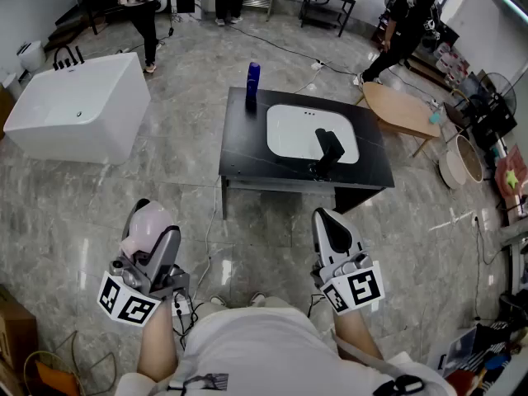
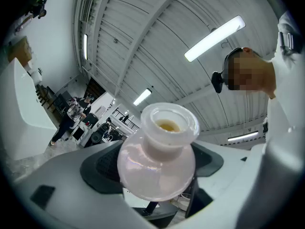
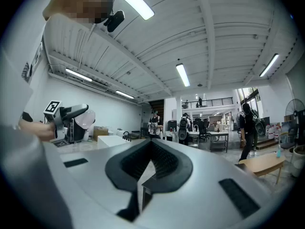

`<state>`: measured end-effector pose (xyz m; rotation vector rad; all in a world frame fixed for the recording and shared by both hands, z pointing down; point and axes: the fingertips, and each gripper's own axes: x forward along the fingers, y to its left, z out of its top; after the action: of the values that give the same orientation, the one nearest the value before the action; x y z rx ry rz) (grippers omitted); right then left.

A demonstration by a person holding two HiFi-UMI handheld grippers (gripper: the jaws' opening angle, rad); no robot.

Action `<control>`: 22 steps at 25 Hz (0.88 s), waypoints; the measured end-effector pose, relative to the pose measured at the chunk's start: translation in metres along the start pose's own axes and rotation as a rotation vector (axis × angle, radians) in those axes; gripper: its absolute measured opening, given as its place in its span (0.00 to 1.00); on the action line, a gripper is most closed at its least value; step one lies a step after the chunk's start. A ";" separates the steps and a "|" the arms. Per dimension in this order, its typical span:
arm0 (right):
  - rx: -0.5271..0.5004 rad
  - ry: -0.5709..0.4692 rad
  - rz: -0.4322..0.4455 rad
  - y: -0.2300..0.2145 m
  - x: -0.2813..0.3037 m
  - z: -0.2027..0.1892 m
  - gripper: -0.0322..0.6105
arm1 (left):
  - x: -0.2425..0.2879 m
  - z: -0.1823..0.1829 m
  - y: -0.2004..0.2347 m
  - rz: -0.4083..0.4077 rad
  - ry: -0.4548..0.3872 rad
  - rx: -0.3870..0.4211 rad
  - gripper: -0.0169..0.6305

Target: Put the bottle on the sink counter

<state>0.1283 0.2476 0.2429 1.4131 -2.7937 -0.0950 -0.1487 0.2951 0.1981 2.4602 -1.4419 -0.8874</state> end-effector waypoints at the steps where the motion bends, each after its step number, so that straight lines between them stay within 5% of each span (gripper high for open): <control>1: -0.002 0.000 0.003 -0.001 0.000 0.001 0.07 | 0.001 0.001 -0.001 0.001 -0.002 0.001 0.66; 22: 0.063 -0.009 0.107 -0.043 -0.024 -0.014 0.07 | 0.013 -0.027 -0.040 0.054 -0.020 0.029 0.65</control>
<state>0.1775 0.2411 0.2551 1.2751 -2.8968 -0.0123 -0.0988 0.3010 0.1983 2.4273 -1.5312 -0.8886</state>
